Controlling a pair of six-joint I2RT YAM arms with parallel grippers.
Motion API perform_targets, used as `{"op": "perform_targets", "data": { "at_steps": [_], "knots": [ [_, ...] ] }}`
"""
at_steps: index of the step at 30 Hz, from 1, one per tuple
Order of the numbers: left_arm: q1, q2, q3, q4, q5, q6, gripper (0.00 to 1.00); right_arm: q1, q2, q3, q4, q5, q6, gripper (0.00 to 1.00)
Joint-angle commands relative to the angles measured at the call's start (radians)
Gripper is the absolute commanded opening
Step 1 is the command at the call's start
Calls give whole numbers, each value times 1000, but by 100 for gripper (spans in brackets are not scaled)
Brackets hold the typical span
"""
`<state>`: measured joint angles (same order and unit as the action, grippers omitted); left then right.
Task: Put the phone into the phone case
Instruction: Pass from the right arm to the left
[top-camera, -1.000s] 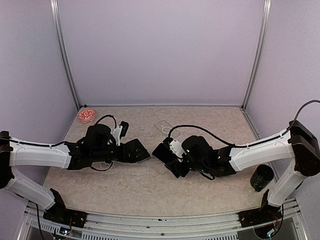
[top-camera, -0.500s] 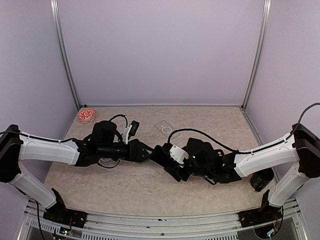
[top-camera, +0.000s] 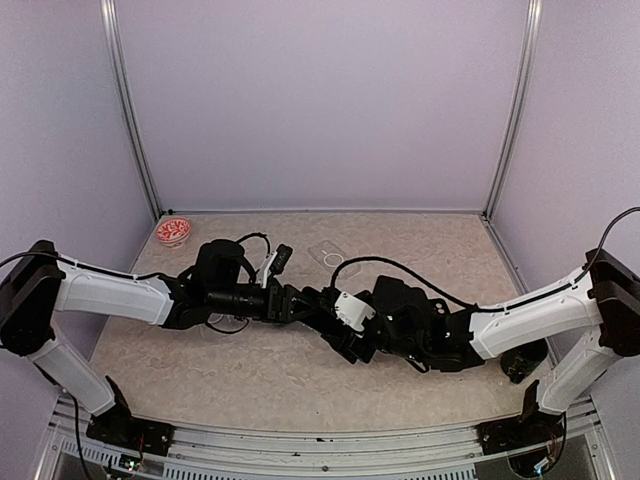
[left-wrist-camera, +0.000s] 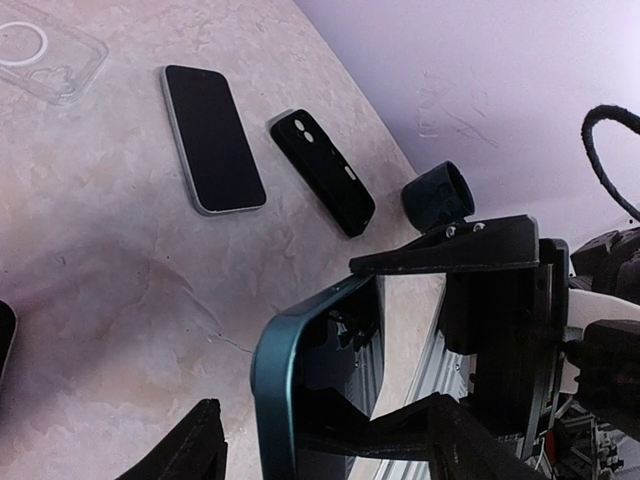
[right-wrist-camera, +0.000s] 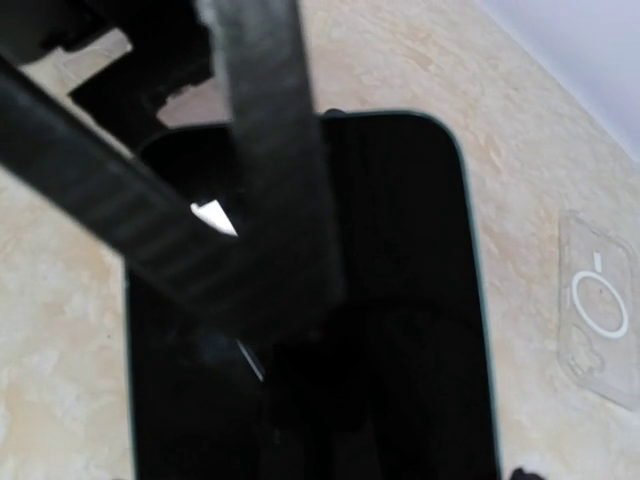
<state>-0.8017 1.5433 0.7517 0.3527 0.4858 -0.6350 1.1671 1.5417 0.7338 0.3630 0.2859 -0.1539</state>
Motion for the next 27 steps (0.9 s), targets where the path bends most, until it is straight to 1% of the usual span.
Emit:
{"op": "perform_targets", "data": {
  "at_steps": [1,3,5,10,17,22,24,27],
  "knots": [
    [6,31,35,53,55,-12,62,16,-8,-2,80,32,-21,78],
    [6,42,36,65,70,-22,54,20,-5,-3,84,42,-27,77],
    [6,49,35,77,76,-31,49,23,-1,-4,88,52,-32,78],
    [6,58,35,90,87,-44,27,30,11,-9,97,82,-49,78],
    [7,59,37,92,94,-50,8,37,22,-14,112,116,-68,79],
    [7,59,35,98,96,-52,0,39,19,-21,121,140,-70,83],
    [7,57,34,99,96,-47,0,39,10,-26,125,149,-64,88],
    [7,41,22,119,91,-33,0,39,-24,-30,118,137,-44,99]
  ]
}}
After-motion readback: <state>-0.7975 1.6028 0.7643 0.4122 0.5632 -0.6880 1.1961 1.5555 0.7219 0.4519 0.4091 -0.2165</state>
